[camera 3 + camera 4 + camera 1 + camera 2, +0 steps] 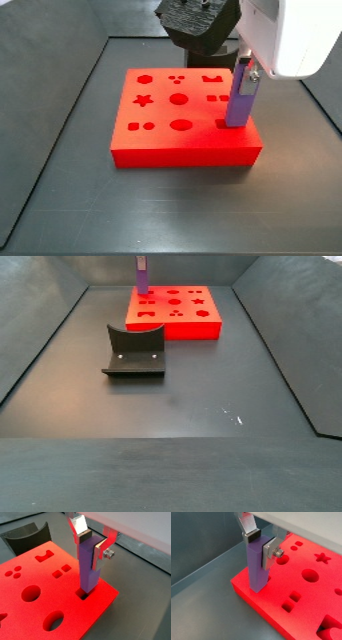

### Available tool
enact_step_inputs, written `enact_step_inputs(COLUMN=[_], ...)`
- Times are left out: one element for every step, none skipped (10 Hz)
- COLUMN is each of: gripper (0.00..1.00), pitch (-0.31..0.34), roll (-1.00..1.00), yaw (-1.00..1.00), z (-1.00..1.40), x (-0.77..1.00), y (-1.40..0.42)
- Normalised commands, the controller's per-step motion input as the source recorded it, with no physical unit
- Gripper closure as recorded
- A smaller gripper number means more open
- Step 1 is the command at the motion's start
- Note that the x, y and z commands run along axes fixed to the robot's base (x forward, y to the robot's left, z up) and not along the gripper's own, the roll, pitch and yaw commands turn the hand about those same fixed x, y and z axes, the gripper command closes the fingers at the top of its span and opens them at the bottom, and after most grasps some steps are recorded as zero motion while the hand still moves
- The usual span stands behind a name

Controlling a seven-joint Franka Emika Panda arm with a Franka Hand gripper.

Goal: Insert the rectangle object.

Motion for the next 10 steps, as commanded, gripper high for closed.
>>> enact_step_inputs(gripper=[1.00,1.00,1.00,1.00,1.00,1.00,1.00,1.00,1.00,1.00], pitch=[0.194,0.144,0.080,0.040,0.026,0.037,0.057,0.040,0.037,0.041], roll=[0.16,0.17,0.12,0.09,0.10,0.12,0.12,0.00,0.02,0.02], yaw=[-0.05,-0.13,-0.06,0.00,0.00,0.00,0.00,0.00,0.00,0.00], z=[0.08,0.01,0.00,0.00,-0.08,-0.19,-0.18,-0.02,-0.04,-0.05], x=[-0.11,-0.20,-0.08,0.03,0.05,0.00,-0.01,0.00,0.00,0.00], y=[0.00,-0.03,-0.17,-0.28,-0.11,0.00,0.02,0.13,0.08,0.11])
